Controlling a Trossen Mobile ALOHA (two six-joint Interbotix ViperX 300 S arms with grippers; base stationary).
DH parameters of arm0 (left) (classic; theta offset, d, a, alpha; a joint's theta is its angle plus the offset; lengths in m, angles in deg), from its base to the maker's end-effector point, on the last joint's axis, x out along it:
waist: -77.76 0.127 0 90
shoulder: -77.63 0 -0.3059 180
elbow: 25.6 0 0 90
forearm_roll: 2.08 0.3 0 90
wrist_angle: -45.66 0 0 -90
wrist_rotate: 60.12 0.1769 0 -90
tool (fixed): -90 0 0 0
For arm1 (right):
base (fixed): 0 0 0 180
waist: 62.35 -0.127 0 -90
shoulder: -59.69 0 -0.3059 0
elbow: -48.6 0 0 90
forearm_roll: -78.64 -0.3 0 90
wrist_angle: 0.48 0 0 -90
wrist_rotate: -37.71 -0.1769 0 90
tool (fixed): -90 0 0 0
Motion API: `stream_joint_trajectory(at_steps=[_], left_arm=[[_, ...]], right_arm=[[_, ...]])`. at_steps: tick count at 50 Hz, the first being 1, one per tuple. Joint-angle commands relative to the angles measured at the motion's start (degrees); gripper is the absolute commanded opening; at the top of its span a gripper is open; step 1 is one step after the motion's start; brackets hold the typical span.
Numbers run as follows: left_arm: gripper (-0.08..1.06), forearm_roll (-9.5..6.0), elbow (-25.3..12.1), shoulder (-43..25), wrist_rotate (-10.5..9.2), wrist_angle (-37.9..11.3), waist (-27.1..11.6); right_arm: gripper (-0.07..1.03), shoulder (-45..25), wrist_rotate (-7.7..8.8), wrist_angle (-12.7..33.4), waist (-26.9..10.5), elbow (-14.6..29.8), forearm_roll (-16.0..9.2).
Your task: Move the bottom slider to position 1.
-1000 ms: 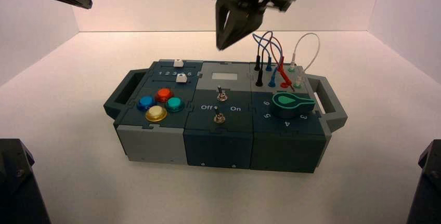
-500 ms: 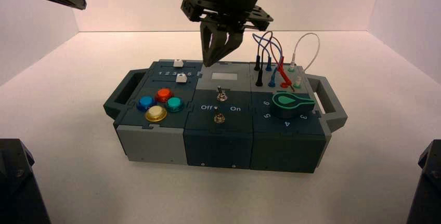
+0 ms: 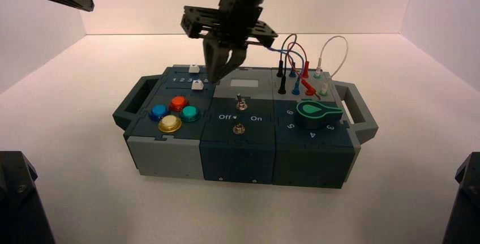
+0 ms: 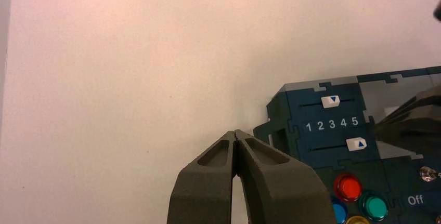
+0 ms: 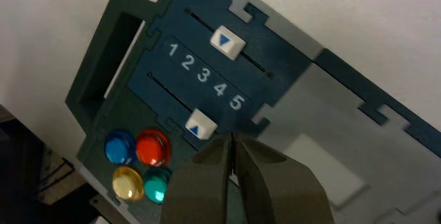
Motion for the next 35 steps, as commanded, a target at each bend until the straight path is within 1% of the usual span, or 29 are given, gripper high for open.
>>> stream_joint_trajectory(at_steps=[1, 16, 35], left_arm=[[-0.03, 0.18, -0.79, 0.18, 0.18, 0.53, 0.18], [-0.03, 0.18, -0.79, 0.18, 0.35, 0.53, 0.18], [-0.03, 0.18, -0.79, 0.18, 0.44, 0.53, 0.18]], right_arm=[[-0.02, 0.18, 0.00, -0.18, -0.53, 2.11, -1.49], [-0.02, -0.26, 0.00, 0.18, -0.88, 2.37, -2.81], [-0.02, -1.14, -0.09, 0.26, -2.46, 2.90, -4.83]])
